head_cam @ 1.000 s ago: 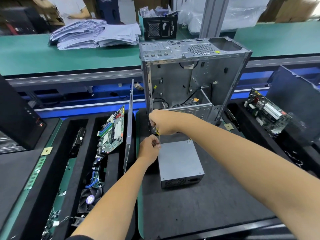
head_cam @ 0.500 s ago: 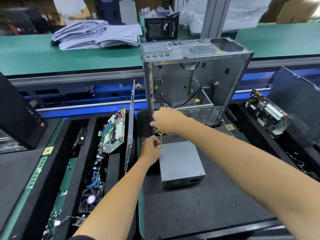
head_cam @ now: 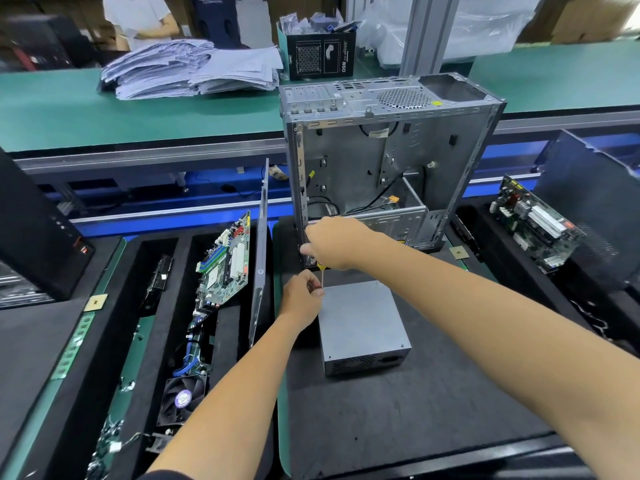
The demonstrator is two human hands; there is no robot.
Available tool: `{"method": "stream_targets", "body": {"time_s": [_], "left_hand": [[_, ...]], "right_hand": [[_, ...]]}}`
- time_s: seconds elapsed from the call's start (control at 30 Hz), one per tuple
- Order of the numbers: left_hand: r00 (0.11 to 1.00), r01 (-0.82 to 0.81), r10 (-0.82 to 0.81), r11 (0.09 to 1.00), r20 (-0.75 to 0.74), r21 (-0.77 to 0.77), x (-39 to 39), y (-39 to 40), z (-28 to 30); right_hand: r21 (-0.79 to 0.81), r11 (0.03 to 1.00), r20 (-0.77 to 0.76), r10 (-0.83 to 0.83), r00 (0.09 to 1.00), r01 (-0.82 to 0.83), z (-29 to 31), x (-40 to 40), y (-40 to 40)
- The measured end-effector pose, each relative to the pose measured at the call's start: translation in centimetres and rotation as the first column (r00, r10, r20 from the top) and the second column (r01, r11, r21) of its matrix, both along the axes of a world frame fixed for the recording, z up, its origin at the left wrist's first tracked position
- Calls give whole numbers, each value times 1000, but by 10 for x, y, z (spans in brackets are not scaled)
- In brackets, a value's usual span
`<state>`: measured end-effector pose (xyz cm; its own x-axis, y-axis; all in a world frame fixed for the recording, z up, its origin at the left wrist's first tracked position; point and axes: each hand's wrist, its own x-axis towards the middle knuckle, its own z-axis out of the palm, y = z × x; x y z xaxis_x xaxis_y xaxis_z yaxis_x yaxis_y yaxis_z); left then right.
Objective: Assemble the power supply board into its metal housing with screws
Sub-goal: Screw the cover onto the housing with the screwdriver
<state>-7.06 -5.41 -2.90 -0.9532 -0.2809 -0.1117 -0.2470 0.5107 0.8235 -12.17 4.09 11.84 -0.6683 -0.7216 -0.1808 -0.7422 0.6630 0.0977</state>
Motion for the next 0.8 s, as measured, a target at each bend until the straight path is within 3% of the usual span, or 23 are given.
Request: {"method": "stream_targets", "body": {"time_s": [0.1,0.33,0.5,0.7,0.8], "left_hand": [[1000,1,-1,1000,4,0,0,0,0],[1000,7,-7,1000,18,7,-1,0,0],[1000,6,-7,1000,17,10,-1,0,-1],[1000,2,-3,1000,14,13,-2,0,-3],[1000,0,-1,1000,7,15,-1,0,-3]], "right_hand": [[-84,996,244,-8,970,30,4,-2,3],[-65,995,-49,-78,996,74,0,-2,-3],[-80,996,251,-13,968,35,4,-5,3],[-63,995,-63,-76,995,72,-2,-2,2],[-43,996,123,-67,990,72,1,-5,7]]}}
